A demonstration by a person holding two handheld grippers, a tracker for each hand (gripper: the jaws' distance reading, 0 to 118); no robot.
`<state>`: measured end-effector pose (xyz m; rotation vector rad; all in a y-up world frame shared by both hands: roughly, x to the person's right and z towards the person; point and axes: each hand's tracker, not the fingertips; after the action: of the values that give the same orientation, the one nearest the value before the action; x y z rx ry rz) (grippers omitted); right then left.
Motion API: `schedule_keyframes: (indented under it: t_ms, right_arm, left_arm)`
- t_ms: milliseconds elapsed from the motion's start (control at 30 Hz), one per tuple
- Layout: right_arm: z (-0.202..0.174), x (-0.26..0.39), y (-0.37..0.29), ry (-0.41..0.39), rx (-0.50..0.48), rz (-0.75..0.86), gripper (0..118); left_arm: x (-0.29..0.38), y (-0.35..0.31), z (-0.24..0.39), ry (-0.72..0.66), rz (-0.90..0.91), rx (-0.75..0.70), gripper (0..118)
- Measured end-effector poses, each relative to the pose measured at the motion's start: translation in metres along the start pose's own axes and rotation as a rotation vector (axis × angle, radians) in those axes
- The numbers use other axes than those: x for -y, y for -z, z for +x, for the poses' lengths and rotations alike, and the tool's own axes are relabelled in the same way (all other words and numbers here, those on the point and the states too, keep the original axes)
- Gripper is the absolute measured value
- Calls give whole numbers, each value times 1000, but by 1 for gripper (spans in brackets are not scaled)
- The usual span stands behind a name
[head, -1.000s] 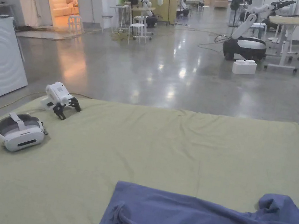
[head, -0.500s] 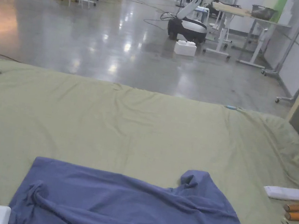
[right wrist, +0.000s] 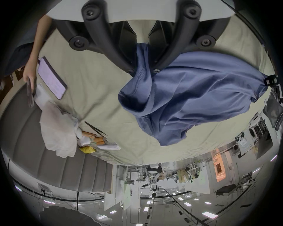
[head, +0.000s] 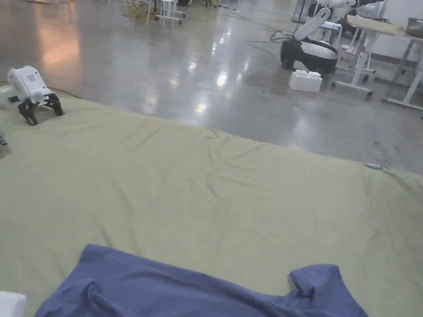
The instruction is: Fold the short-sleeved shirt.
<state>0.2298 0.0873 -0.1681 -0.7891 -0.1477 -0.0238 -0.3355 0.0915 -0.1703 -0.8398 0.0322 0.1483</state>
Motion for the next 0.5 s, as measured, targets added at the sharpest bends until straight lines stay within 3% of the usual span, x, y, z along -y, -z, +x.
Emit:
schedule_keyframes:
  t_ms: [133,333,367,400,433,467,500]
  right_arm:
    - [8,42,-44,-30,5,-42,9]
    - [13,74,-67,23,-10,-95,9]
    - [11,77,-66,23,-6,-94,11]
    - [10,77,-64,20,4,-88,20]
    - [10,74,-60,-3,28,-105,36]
    - [11,72,-62,-12,35,-89,56]
    - [13,67,-68,-12,30,-58,60]
  left_arm:
    - [53,-40,-3,21,-62,11,0]
    - [94,-49,-5,52,-45,-12,1]
    - [93,-50,-3,46,-40,-18,18]
    - [91,-49,-4,48,-43,-22,40]
    - [89,-50,-5,45,-47,-25,69]
    - [86,-56,-6,31,-23,-49,89]
    - [80,-66,-3,30,31,-66,88]
